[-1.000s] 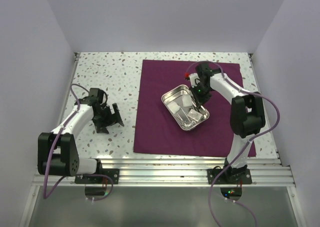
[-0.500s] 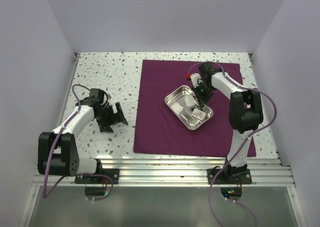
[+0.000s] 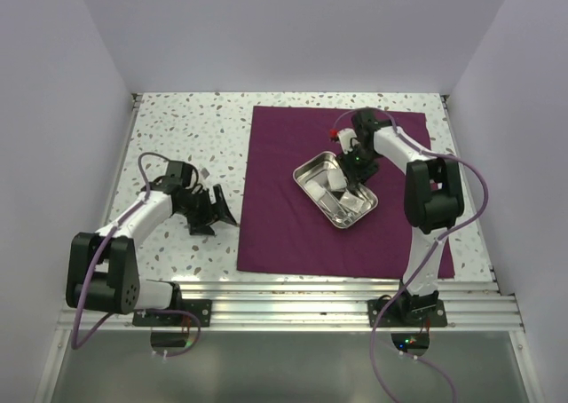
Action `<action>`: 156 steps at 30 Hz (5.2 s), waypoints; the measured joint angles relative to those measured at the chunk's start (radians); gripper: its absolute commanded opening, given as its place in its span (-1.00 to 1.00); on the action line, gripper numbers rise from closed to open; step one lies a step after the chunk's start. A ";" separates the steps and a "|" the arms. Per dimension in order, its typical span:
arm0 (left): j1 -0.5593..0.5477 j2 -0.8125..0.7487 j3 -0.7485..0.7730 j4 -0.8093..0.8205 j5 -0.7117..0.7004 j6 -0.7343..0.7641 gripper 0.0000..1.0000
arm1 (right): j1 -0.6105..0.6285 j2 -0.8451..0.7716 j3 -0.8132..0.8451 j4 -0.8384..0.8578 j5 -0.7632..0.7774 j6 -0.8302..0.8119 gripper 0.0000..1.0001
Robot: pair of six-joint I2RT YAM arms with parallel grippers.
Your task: Prepare the surgical pack
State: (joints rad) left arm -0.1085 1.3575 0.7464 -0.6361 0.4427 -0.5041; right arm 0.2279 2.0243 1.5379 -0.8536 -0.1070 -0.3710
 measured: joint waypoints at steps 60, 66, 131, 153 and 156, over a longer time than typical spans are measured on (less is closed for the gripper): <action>-0.152 0.283 0.222 0.071 -0.283 -0.173 -0.66 | 0.163 0.588 0.928 -0.125 0.174 0.876 -0.67; -0.151 0.291 0.432 0.042 -0.345 -0.133 -0.46 | -0.010 0.422 0.721 -0.101 0.134 0.889 -0.62; -0.242 0.575 0.558 0.076 -0.159 -0.079 -0.53 | 0.011 0.084 0.085 -0.042 0.035 0.880 -0.83; -0.200 0.475 0.494 0.048 -0.252 -0.069 0.06 | -0.072 0.057 0.234 -0.154 0.113 0.808 -0.16; -0.176 0.442 0.510 0.024 -0.293 -0.047 0.08 | -0.109 -0.059 0.210 -0.204 0.142 0.774 0.58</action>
State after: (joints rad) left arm -0.2848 1.7996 1.2560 -0.6125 0.1493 -0.5507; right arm 0.1188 1.9656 1.7477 -1.0580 0.0353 0.4030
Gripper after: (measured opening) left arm 0.536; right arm 0.666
